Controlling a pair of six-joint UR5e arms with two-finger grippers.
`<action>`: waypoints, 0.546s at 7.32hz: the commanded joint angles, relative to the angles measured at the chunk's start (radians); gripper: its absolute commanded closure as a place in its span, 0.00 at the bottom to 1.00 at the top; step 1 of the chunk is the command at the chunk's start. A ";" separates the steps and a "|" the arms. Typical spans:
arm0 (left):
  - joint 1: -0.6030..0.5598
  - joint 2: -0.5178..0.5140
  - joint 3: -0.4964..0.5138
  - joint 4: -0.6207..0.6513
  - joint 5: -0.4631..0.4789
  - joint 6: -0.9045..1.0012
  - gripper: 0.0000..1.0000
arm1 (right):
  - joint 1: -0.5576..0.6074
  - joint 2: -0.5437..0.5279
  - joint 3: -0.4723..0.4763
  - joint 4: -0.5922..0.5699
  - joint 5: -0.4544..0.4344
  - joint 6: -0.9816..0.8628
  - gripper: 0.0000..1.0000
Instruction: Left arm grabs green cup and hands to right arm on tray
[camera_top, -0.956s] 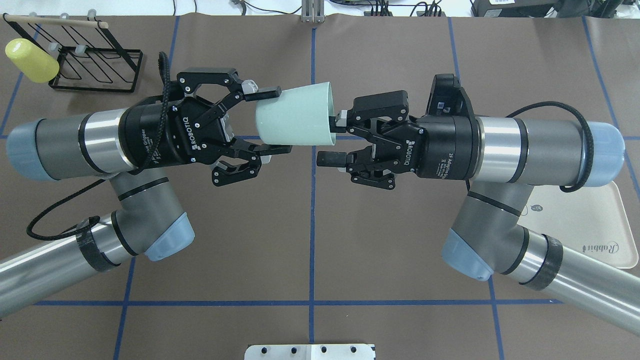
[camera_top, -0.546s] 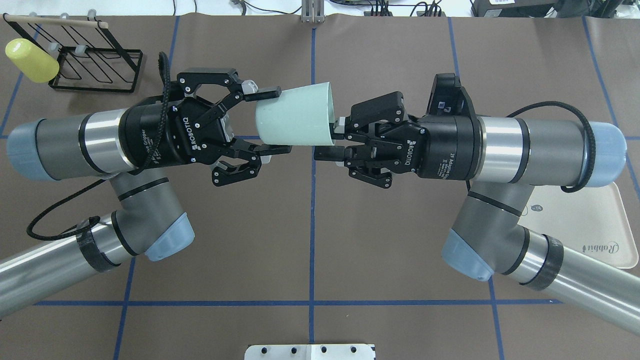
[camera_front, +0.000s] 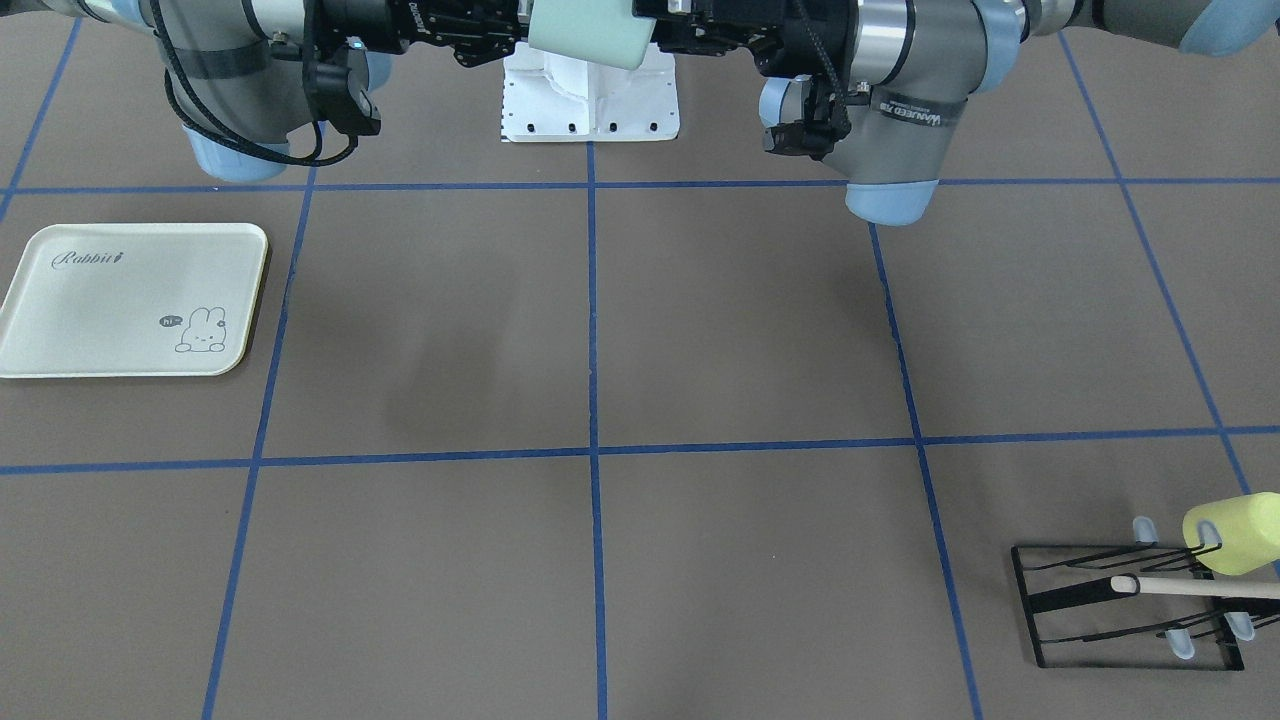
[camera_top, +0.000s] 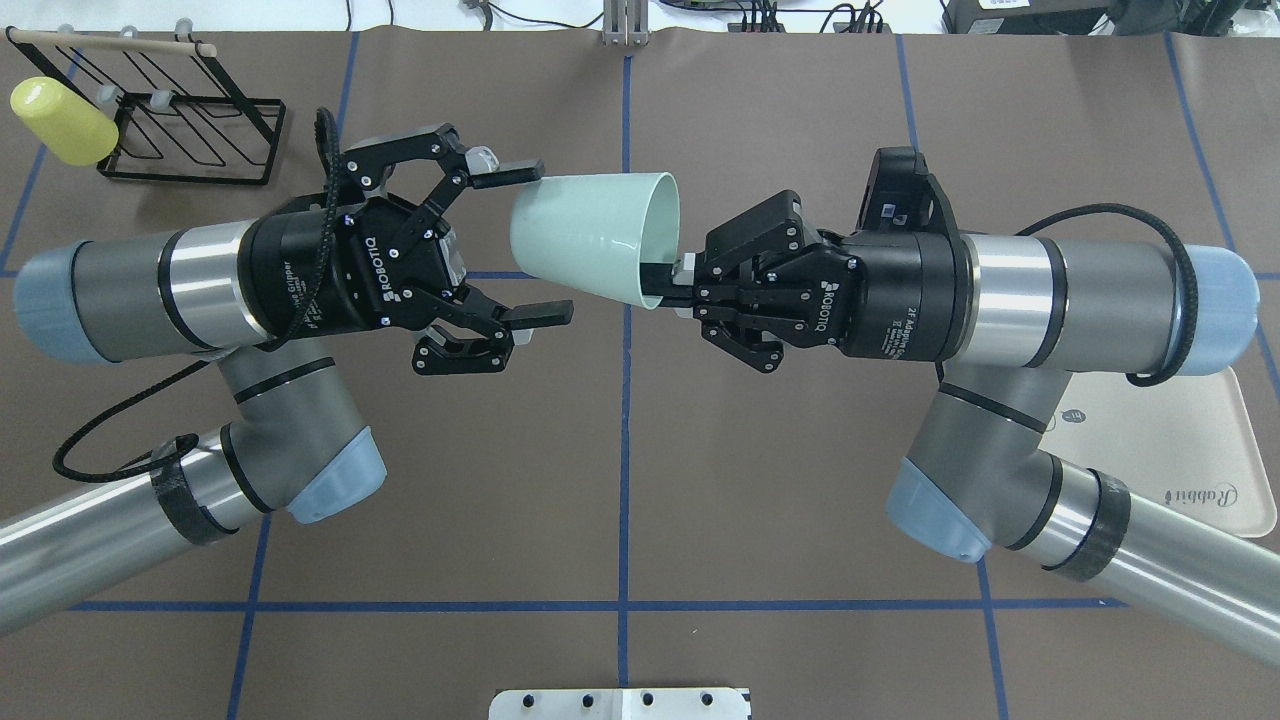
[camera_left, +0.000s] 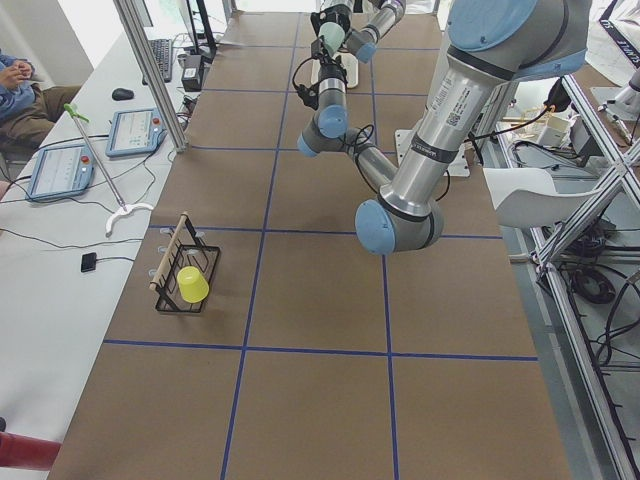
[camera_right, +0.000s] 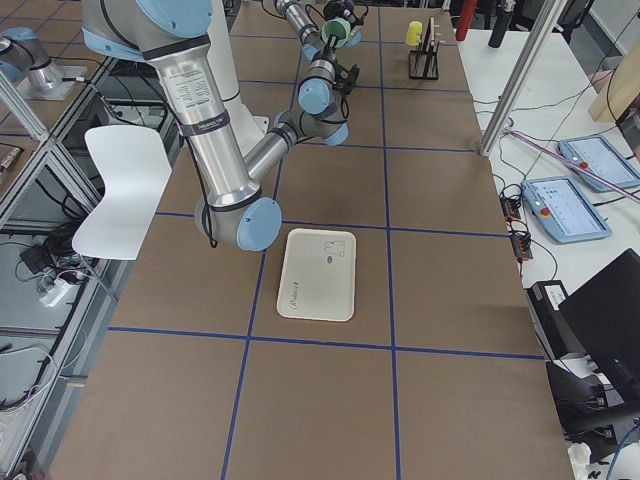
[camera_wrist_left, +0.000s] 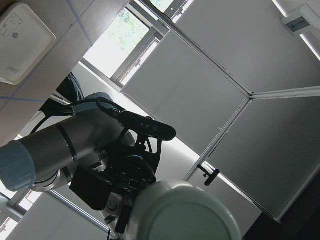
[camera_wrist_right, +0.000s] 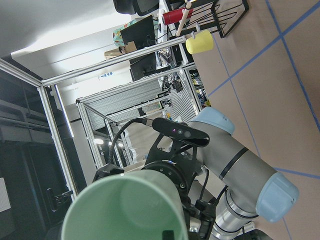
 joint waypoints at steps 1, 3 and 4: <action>-0.003 0.004 -0.005 -0.002 -0.001 0.001 0.00 | 0.002 -0.003 0.000 0.003 0.000 0.002 1.00; -0.020 0.036 -0.027 0.000 -0.004 0.017 0.00 | 0.009 -0.045 0.020 0.032 0.001 0.029 1.00; -0.038 0.071 -0.027 0.038 -0.007 0.090 0.00 | 0.011 -0.111 0.039 0.038 0.012 0.027 1.00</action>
